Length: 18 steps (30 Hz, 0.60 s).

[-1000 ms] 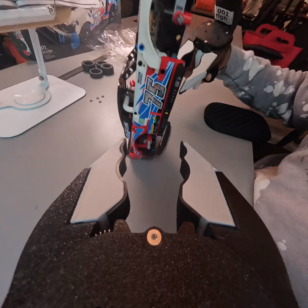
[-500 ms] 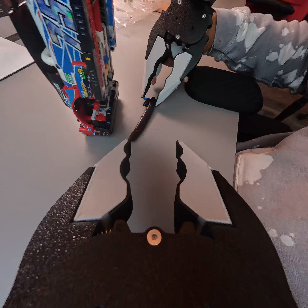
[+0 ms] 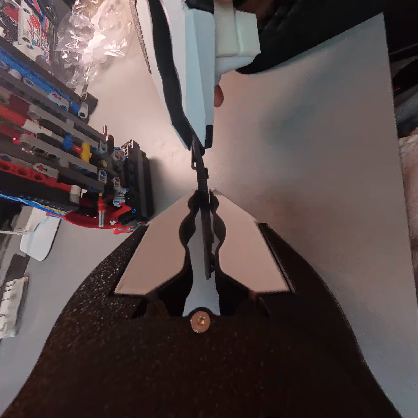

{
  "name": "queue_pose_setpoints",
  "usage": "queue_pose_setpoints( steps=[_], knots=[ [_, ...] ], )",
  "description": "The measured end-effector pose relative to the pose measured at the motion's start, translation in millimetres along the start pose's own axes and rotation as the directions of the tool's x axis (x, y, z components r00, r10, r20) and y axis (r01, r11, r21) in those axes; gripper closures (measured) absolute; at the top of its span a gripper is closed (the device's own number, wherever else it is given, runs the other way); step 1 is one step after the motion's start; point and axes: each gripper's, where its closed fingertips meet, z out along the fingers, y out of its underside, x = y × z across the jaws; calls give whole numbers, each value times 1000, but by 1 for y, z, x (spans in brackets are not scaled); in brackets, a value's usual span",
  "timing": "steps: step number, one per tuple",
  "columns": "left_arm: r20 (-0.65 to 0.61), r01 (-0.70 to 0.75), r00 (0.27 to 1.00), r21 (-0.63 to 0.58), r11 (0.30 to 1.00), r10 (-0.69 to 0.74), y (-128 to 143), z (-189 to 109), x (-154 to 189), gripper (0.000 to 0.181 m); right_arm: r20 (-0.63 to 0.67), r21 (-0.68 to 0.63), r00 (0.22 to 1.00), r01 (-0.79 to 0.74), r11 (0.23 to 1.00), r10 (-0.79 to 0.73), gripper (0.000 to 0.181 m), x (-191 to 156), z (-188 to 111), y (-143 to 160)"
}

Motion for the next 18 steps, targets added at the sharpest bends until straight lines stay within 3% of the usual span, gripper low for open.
queue_pose_setpoints(
  steps=[1,3,5,9,13,15,18],
  knots=[
    [-32,40,999,26,999,-39,-4,-4,1,175,23,32,999,29,999,-30,156,-4,-3,-5],
    [-145,187,975,122,975,-169,-16,-16,2,175,45,145,987,148,978,-156,151,-13,-12,-19],
    [-321,365,903,214,906,-287,-33,-34,3,175,48,243,942,311,919,-332,146,-28,-24,-25],
    [-545,602,734,246,760,-405,-52,-58,-4,176,-27,274,881,462,844,-473,147,-41,-27,-31],
    [-604,646,682,235,727,-412,-60,-62,-1,176,-59,309,863,493,813,-501,161,-53,-25,-48],
    [-608,658,674,236,715,-419,-61,-62,-1,176,-26,302,858,496,814,-513,172,-58,-25,-49],
    [-624,674,655,228,703,-426,-62,-67,1,175,46,316,874,447,837,-484,175,-65,-26,-50]
  ],
)
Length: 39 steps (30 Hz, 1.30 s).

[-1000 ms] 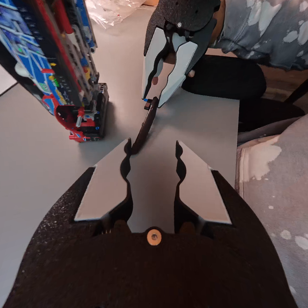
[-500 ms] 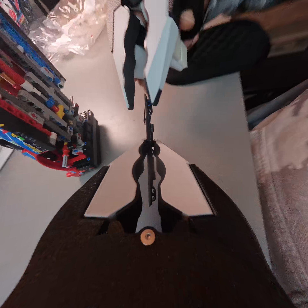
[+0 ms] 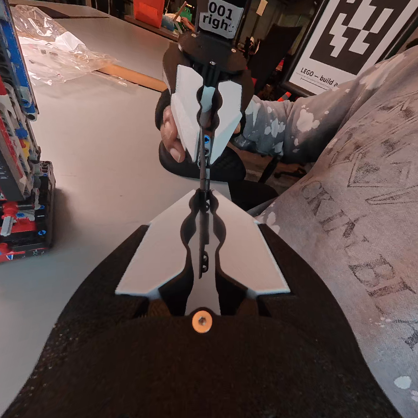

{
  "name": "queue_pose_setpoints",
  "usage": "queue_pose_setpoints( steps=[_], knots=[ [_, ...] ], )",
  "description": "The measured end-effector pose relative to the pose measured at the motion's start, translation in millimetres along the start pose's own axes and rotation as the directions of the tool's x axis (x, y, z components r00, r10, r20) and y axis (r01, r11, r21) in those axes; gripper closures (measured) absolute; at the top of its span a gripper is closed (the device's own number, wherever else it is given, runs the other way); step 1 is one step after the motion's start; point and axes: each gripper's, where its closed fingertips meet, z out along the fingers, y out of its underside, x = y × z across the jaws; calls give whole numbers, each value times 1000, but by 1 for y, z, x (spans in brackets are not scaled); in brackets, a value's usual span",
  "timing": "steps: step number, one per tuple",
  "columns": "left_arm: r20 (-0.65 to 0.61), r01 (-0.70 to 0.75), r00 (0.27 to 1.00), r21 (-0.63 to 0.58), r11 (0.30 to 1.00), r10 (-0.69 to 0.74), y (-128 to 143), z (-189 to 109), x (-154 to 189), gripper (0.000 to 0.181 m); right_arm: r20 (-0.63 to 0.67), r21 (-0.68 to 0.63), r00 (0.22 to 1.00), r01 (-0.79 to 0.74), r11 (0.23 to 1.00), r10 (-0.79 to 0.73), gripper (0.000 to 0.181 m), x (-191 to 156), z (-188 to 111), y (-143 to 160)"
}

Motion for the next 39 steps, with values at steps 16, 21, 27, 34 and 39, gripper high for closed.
queue_pose_setpoints(
  steps=[16,21,27,34,39],
  knots=[
    [86,-96,991,-62,993,101,-3,-5,5,175,101,-17,990,-94,995,95,175,-11,9,1],
    [59,-118,992,35,992,116,-15,-8,16,176,183,35,978,-105,994,97,175,-20,4,-7],
    [52,-108,993,112,988,102,-15,-5,24,177,255,94,959,-153,984,125,175,-29,2,-2],
    [42,-83,996,167,983,76,-15,-3,26,177,240,98,966,-128,987,101,175,-34,2,5],
    [39,-39,999,191,981,32,-9,-1,22,178,197,83,976,-108,991,90,174,-32,6,17]
  ],
)
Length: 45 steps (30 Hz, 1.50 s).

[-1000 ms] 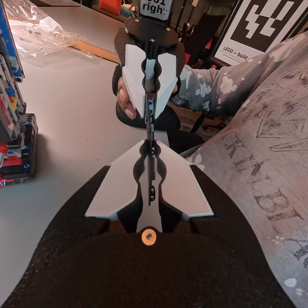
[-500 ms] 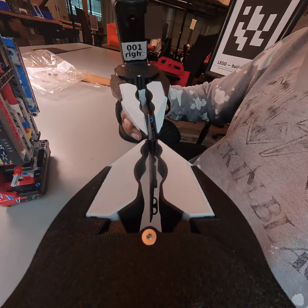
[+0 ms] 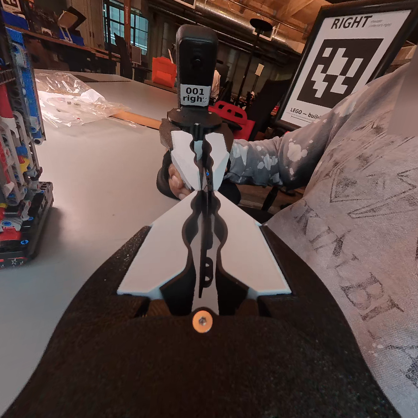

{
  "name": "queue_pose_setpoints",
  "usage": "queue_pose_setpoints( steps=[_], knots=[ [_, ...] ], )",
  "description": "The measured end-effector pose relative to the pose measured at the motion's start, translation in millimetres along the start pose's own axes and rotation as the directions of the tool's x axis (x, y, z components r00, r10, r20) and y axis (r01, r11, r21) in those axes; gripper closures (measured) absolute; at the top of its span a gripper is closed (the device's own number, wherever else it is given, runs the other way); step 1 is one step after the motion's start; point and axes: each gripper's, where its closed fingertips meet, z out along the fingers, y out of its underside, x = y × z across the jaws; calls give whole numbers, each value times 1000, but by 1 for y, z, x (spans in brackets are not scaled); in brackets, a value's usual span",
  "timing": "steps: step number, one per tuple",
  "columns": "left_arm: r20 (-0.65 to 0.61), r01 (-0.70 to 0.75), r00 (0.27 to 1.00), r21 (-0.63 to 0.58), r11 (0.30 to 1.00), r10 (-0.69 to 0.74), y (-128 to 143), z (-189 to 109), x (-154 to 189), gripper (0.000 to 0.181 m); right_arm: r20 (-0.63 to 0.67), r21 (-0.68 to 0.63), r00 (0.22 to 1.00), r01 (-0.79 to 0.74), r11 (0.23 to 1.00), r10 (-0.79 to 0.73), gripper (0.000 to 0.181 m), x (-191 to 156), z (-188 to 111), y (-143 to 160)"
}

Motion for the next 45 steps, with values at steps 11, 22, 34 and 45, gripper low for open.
queue_pose_setpoints(
  steps=[11,22,34,45],
  knots=[
    [27,24,999,9,1000,-25,-10,-3,-12,176,-108,-53,991,79,995,-85,175,14,1,-8],
    [115,-43,991,-205,978,67,11,-17,-20,167,-95,-195,981,149,969,-170,175,18,-9,-24],
    [61,-84,994,-31,996,86,-28,-5,-17,176,-117,-119,982,131,984,-145,163,26,-13,-52],
    [23,-33,999,59,998,32,-36,-4,-13,175,-152,224,988,47,973,-12,175,20,2,-70]
  ],
)
